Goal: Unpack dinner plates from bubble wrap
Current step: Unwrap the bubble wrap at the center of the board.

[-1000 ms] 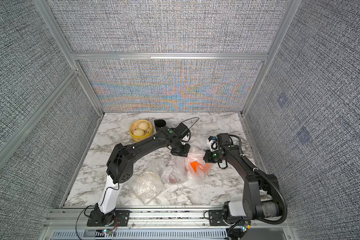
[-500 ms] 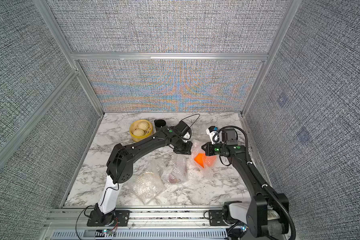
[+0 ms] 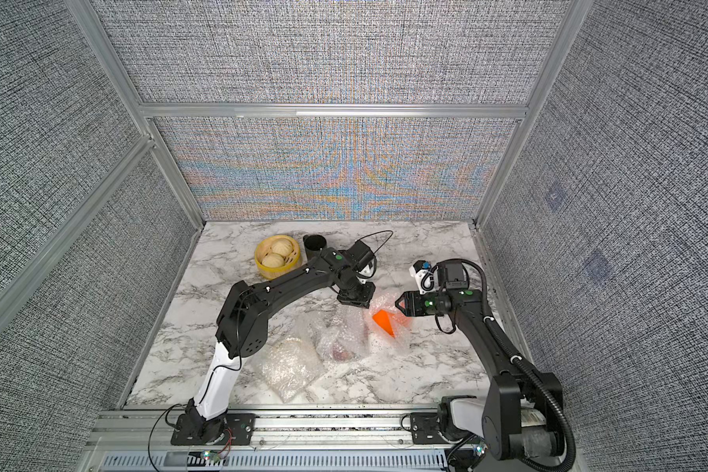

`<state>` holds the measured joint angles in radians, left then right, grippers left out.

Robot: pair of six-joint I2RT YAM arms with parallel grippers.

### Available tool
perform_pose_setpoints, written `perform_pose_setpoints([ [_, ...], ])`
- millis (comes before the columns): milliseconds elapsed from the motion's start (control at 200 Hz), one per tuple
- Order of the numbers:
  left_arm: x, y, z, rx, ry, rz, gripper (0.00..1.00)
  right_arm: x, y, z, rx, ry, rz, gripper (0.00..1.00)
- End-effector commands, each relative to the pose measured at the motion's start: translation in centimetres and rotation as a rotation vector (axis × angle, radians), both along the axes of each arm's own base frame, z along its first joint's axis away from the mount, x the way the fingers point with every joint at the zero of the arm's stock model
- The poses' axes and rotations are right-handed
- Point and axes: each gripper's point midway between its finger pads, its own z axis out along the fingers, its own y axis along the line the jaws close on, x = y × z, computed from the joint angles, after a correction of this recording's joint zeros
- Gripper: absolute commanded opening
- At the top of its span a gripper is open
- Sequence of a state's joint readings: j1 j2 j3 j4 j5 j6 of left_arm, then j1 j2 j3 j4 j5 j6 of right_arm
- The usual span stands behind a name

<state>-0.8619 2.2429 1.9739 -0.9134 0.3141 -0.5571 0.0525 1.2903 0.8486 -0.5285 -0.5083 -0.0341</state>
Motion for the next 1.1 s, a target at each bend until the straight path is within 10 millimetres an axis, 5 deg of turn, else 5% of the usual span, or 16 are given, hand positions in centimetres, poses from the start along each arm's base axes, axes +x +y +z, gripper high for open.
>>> perform_pose_setpoints([
  [0,-0.2,0.7,-0.5,0.031,0.009,-0.01,0.0,-0.1,0.9,-1.2,0.027,0.027,0.064,0.62],
  [140,-0.2,1.1,-1.0,0.045,0.013,-0.007,0.0,1.0,1.0,-3.2,0.014,0.054,0.052,0.6],
  [365,0.1,1.8,-1.2,0.057,0.012,0.001,0.0,3.6,2.4,-3.6,0.038,0.022,0.071,0.55],
  [450,0.3,2.0,-1.2,0.056,0.014,0.006,0.0,4.3,3.1,-3.7,0.037,0.023,0.093,0.44],
  [630,0.5,2.2,-1.0,0.064,0.009,-0.003,0.0,5.8,4.4,-2.5,0.054,-0.03,0.106,0.01],
  [771,0.8,2.2,-0.5,0.061,-0.007,-0.001,0.0,6.0,4.8,-1.0,0.076,-0.038,0.091,0.0],
  [926,1.5,1.5,1.5,0.011,-0.062,-0.008,0.42,5.7,5.7,3.4,0.124,-0.11,0.111,0.0],
  [1096,2.4,0.0,4.1,-0.068,-0.135,-0.053,0.67,4.4,6.1,4.6,0.143,-0.1,0.15,0.0],
])
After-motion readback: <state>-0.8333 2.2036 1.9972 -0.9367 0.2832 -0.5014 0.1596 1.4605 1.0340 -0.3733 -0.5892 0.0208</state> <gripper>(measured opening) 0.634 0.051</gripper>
